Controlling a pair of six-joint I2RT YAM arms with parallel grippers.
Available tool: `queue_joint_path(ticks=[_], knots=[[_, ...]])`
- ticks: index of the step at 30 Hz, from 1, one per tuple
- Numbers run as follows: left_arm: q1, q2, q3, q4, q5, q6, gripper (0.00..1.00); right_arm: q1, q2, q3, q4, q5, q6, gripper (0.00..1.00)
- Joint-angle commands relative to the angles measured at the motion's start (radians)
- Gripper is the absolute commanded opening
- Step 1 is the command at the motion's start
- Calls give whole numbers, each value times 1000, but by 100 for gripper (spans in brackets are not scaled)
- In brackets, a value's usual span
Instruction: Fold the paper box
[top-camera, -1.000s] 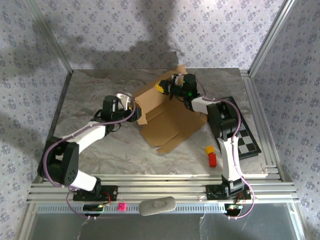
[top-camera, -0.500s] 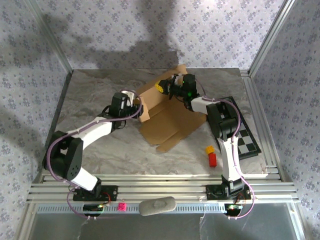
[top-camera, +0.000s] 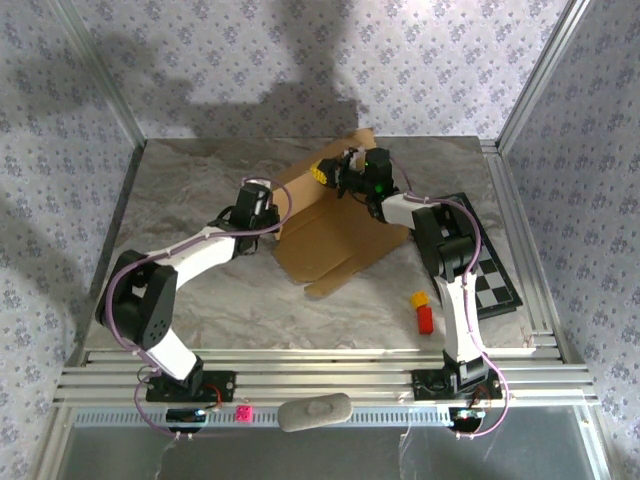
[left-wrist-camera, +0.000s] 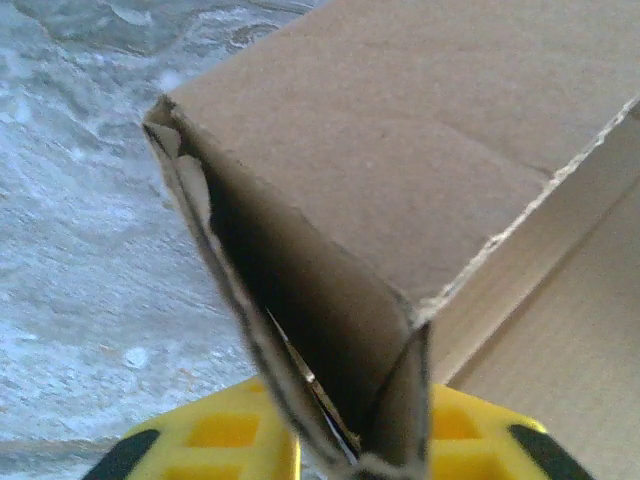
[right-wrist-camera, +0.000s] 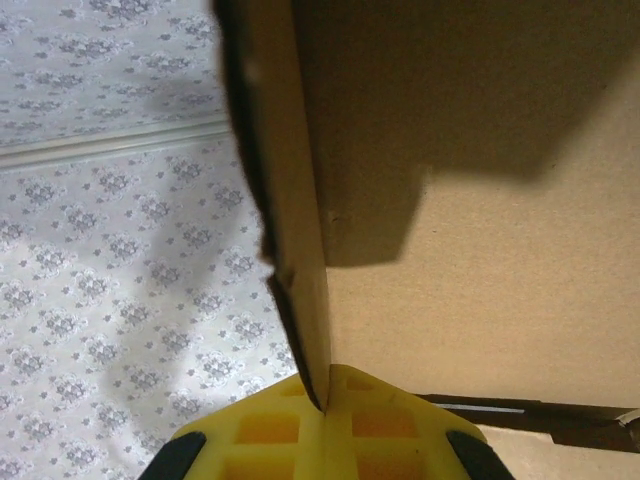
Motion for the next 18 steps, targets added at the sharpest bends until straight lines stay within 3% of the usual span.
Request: queue_joint_path(ticks=[1,4,12,18], knots=[[-15,40,47,-50,-66,-4,14,8,-19,4,-27,-4,14,0],[-19,61,58,-56,-88,-7,14,8,-20,2,-30,8,29,0],[-21,141,118,-77,-128,21,38,13,-21,42,-93,13,40,0],[-21,225,214,-135,-174,27,34,16,-17,57,-112,23,49,0]])
